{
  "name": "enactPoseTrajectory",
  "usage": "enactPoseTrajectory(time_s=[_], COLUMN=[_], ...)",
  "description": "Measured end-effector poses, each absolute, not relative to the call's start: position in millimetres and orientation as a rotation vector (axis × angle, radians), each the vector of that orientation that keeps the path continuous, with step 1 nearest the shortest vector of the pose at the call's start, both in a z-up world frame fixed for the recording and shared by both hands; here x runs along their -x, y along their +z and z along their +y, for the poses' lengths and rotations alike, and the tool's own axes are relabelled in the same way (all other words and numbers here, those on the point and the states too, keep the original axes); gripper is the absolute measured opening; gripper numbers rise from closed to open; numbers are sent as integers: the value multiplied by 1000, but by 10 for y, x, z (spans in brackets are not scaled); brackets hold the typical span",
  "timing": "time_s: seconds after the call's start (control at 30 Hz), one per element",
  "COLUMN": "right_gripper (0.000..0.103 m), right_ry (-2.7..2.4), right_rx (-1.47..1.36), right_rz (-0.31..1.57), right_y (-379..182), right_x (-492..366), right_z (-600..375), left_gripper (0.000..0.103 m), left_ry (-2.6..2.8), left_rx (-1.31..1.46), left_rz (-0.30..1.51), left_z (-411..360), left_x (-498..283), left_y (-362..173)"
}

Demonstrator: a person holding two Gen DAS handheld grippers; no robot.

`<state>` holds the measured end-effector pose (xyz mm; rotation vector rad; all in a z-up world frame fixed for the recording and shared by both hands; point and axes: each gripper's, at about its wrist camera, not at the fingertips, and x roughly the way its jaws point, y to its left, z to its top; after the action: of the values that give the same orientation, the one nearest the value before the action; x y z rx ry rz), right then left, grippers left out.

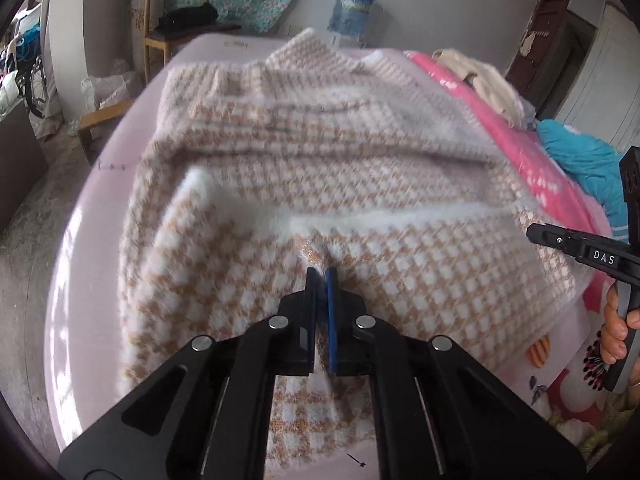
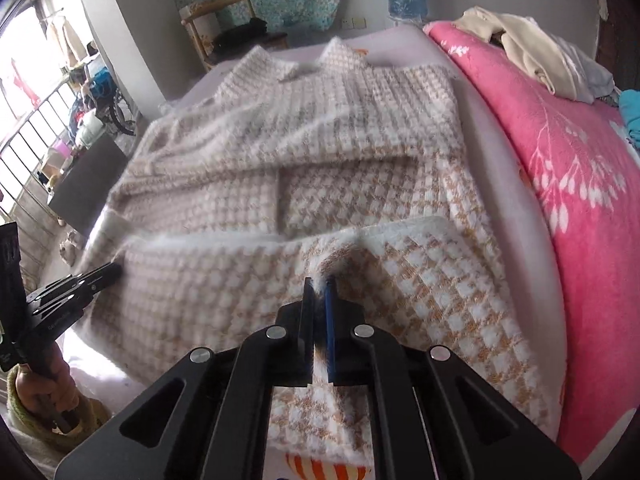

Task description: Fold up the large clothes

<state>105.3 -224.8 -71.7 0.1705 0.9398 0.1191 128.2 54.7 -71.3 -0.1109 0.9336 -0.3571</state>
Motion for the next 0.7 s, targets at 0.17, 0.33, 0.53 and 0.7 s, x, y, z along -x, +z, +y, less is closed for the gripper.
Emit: enactPoseTrajectory(time_s=[0.17,0.33,0.53,0.7], right_gripper=[14,32,42,44], right_ry=[160,275,316,314], right_rx=[-192,-205,-106,-133], right_rz=[965,869,944,910], right_y=[-789,-527,-889,-697], right_x=[-1049,-883,-974,-911], right_z=[-2311,-2336,-2082,-2255], left_gripper=[14,19,26,34], left_ry=[-364,-312,-224,-171], left_rx=[166,189,181,157], left_rz=[920,877,860,874], left_z=[674,935,1103,1121], left_x=[-1243,-1184,-1252,-1349], left_y=[-616,-444,-337,-317])
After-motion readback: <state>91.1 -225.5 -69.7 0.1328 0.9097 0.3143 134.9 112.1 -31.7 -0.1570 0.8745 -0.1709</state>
